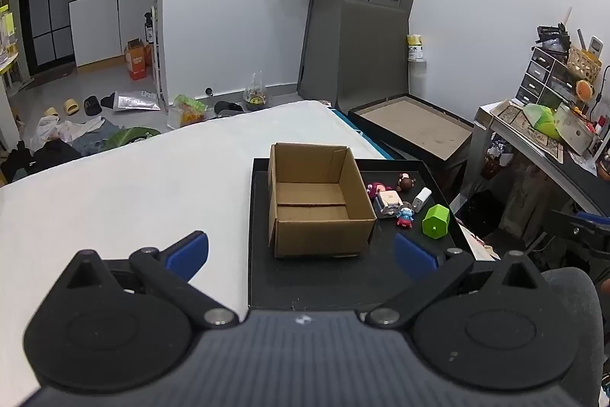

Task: Organize rigid objects

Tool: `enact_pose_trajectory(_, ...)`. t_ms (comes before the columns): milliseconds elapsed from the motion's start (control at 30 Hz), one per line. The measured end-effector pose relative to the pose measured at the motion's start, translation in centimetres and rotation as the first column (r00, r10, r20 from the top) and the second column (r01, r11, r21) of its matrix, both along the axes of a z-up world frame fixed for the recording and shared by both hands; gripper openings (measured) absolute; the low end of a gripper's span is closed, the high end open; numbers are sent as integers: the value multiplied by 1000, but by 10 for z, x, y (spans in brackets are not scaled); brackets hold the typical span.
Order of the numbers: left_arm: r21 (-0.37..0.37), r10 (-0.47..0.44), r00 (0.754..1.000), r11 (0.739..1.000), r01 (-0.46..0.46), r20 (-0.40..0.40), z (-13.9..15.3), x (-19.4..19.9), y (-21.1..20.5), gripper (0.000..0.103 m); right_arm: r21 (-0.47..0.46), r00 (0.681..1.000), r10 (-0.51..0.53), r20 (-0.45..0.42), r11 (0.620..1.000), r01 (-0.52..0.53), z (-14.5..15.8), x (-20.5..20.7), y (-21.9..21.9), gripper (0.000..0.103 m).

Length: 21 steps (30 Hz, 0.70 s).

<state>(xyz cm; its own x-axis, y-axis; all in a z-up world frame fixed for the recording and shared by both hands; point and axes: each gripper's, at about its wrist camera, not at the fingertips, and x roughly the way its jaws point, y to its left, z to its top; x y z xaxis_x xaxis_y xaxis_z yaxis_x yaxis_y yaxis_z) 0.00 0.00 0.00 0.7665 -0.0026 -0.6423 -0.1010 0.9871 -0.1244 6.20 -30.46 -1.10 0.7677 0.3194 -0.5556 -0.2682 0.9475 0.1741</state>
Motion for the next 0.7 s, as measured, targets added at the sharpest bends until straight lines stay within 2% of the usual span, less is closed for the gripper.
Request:
enact_pose_trajectory(400, -3, -29, 1000, 1000, 29, -9, -1, -1, -15, 103, -1, 1000, -9, -15, 1000, 9, -4, -6, -2, 103)
enact_pose_trajectory(700, -27, -41, 999, 999, 41, -23, -4, -2, -8, 103, 0, 999, -13, -35, 1000, 13, -9, -5, -2, 103)
